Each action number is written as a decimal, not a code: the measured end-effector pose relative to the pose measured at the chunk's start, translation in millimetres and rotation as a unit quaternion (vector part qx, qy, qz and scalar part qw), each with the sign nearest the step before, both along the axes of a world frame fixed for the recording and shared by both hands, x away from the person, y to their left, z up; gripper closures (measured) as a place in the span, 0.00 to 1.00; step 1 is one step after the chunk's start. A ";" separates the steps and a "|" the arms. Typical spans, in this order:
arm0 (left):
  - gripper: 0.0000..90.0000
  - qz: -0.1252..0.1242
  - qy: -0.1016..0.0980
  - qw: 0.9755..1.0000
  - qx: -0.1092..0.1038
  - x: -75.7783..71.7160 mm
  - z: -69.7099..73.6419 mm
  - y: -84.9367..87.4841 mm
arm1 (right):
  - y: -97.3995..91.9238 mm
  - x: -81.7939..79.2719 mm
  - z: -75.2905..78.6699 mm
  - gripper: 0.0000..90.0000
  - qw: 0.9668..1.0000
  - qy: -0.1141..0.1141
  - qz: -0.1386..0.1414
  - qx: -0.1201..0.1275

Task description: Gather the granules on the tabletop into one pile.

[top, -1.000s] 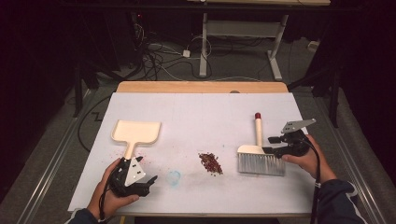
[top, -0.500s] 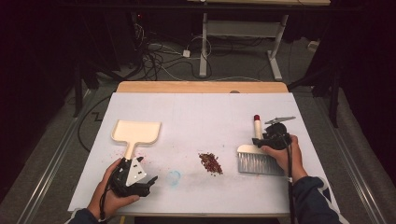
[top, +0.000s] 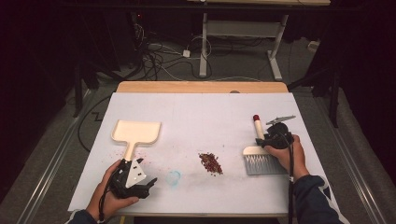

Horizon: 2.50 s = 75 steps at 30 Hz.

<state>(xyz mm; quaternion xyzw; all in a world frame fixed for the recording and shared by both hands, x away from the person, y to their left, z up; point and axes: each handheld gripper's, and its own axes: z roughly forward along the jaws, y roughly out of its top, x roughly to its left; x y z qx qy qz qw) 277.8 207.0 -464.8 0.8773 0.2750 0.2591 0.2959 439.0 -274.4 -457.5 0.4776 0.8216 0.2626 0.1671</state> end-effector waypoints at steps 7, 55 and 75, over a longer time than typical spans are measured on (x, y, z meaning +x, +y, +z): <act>0.22 0.000 -0.002 1.000 0.000 0.5 0.8 0.2 | 0.8 -2.9 3.0 0.52 1.000 -0.020 -0.006 -0.014; 0.21 0.007 -0.009 1.000 -0.022 7.2 3.9 -1.8 | 12.2 -127.6 42.6 0.21 0.954 -0.280 0.104 0.041; 0.21 0.000 -0.015 1.000 -0.023 4.8 5.1 -4.9 | 8.2 -158.9 15.1 0.21 0.956 -0.270 0.113 0.025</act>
